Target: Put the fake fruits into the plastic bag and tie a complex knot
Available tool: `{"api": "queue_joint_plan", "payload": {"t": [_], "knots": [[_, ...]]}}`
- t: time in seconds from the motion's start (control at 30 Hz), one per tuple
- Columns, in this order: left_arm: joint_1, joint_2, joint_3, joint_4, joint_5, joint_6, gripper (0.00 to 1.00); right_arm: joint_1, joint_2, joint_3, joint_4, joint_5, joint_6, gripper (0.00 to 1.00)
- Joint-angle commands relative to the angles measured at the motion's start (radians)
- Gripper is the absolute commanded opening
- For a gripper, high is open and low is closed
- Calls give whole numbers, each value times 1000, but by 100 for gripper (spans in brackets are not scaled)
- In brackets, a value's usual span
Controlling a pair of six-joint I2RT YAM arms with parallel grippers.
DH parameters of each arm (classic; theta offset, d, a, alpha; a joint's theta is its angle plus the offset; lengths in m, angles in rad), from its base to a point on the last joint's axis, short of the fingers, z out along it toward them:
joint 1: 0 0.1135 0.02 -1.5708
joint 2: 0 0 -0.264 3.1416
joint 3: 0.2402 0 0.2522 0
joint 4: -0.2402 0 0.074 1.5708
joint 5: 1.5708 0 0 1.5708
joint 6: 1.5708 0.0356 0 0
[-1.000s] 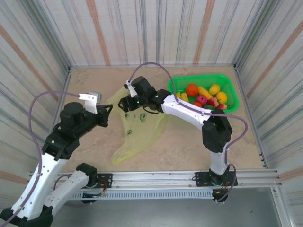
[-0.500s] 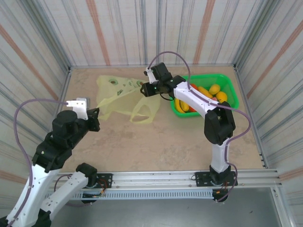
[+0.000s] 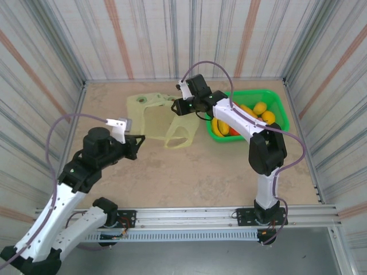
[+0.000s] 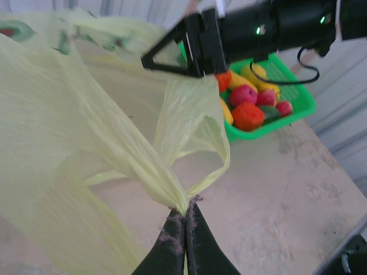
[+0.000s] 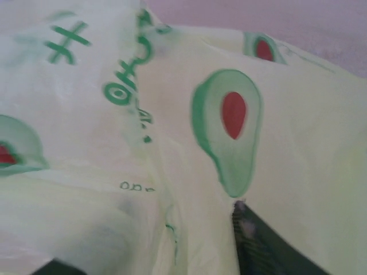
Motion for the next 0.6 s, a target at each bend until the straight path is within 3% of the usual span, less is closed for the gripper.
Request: {"api": "queue_joint_plan", "payload": {"t": [0.0,0.2,0.4,0.57], "knots": [[-26,13,-50,88,74,-76,0,4,-27,-79,71,-55,22,52],[-92,64,-81,145,56,-103,0,-1,-42,-177,127,-33,95,56],[-100,85,-102,152,4,-127,0,-1,-169,-301,219,-72,161,66],[-100,90,-104,142,-26,-134,0,-23,-288,-392,255,-222,156,75]]}}
